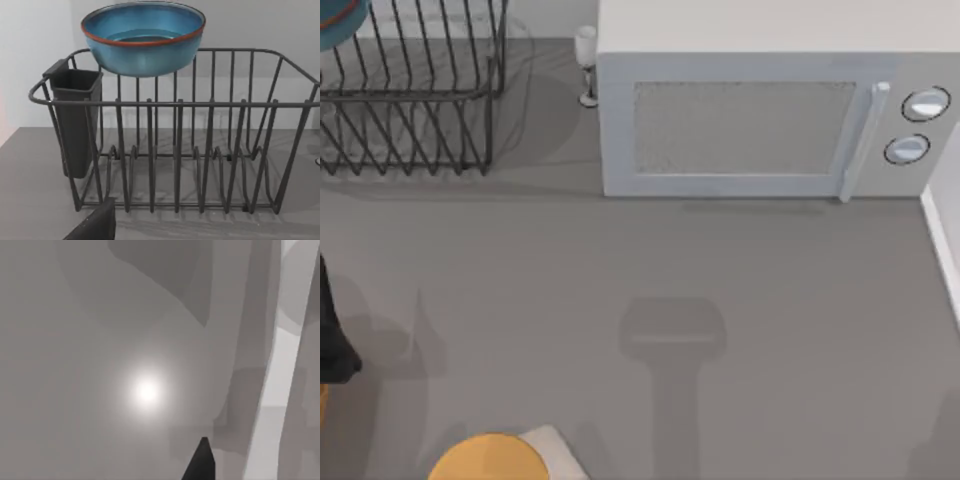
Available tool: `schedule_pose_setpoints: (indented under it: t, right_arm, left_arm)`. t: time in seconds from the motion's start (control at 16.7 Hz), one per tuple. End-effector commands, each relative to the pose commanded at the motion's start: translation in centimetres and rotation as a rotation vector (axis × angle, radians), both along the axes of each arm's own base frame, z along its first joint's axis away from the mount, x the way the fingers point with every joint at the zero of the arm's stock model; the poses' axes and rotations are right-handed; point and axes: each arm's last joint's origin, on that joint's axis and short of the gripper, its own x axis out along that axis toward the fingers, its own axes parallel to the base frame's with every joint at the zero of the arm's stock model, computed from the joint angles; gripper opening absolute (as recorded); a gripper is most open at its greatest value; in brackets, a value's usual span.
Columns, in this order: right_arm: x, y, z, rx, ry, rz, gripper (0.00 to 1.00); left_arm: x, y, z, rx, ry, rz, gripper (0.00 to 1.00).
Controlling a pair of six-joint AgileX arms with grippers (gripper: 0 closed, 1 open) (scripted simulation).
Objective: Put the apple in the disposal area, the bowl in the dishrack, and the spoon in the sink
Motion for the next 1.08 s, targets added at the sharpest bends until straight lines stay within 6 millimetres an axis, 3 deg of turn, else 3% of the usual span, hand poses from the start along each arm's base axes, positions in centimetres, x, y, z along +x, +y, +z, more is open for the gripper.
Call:
schedule_pose_setpoints:
  t: [0.3, 0.72, 0.9, 1.08]
  right_arm:
    - [-0.5, 0.2, 4.9, -0.002, -0.004, -0.014, 0.0]
    - [-0.3, 0.2, 5.3, -0.002, -0.004, -0.017, 0.0]
    - [1.6, -0.3, 5.9, 0.008, 0.019, -0.005, 0.0]
    - [5.4, -1.2, 7.1, 0.018, 0.047, 0.016, 0.0]
  left_arm:
    - [0.0, 0.0, 0.0, 0.0, 0.0, 0.0, 1.0]
    - [0.0, 0.0, 0.0, 0.0, 0.0, 0.0, 1.0]
    - [0.0, 0.0, 0.0, 0.0, 0.0, 0.0, 1.0]
    - [0.0, 0.0, 0.0, 0.0, 0.0, 0.0, 1.0]
